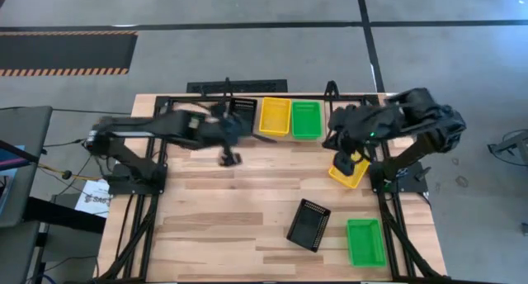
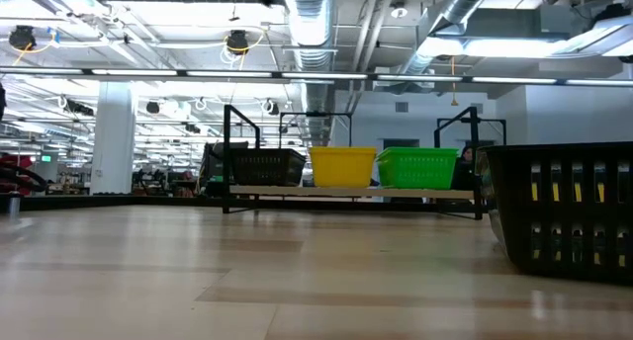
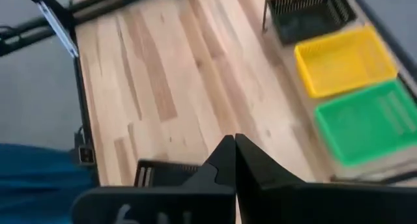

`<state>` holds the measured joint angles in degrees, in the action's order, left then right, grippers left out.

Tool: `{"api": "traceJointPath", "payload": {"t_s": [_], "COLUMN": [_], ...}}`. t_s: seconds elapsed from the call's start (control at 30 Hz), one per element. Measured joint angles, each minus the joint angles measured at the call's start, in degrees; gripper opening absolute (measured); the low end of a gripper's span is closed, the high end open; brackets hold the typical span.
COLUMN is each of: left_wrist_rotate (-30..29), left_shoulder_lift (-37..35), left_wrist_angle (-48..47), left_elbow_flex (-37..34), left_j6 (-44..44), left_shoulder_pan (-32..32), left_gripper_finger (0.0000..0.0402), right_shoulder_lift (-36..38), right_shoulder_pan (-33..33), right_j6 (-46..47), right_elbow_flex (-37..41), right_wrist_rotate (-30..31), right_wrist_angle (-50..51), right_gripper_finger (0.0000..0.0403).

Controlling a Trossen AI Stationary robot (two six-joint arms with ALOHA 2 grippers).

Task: Stack baskets on shelf by color
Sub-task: Stack the green bin on top of the green bins on the shelf

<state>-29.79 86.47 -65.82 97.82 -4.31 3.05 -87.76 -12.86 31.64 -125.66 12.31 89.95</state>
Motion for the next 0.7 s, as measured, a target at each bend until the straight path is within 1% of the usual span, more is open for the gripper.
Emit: {"api": "traceJointPath", "payload": {"t_s": [0.13, 0.23, 0.37, 0.43, 0.53, 0.63, 0.7], "left_wrist_rotate": [-6.26, -8.30, -9.65, -9.93, -9.94, -9.97, -10.18], "left_shoulder_lift": [-8.64, -14.23, -19.38, -20.90, -21.89, -21.74, -21.34], "left_wrist_angle": [-4.54, -7.16, -9.28, -10.40, -11.74, -13.66, -14.56], "left_elbow_flex": [0.04, 0.06, 0.09, 0.09, 0.07, 0.07, 0.07], "left_j6": [-5.60, -9.05, -12.23, -12.77, -12.70, -11.37, -10.37], "left_shoulder_pan": [0.34, 0.85, 1.44, 1.81, 1.88, 1.84, 1.86], "left_gripper_finger": [0.0002, 0.0002, 0.0002, 0.0002, 0.0002, 0.0002, 0.0002], "right_shoulder_lift": [-0.49, -0.12, 0.82, 0.95, 1.02, 0.57, 0.24], "right_shoulder_pan": [0.30, 1.01, 2.03, 2.16, 1.15, -1.47, -3.96], "right_j6": [3.70, 7.79, 17.40, 22.82, 30.31, 37.54, 42.63], "right_elbow_flex": [6.55, 13.16, 22.48, 26.31, 31.03, 34.07, 35.27], "right_wrist_rotate": [-0.29, 0.99, 0.61, -1.58, -7.74, -14.24, -17.54], "right_wrist_angle": [0.03, 0.10, 0.15, 0.06, 0.17, -0.41, -0.88], "right_gripper_finger": [0.0005, 0.0011, 0.0033, 0.0043, 0.0050, 0.0051, 0.0050]}}
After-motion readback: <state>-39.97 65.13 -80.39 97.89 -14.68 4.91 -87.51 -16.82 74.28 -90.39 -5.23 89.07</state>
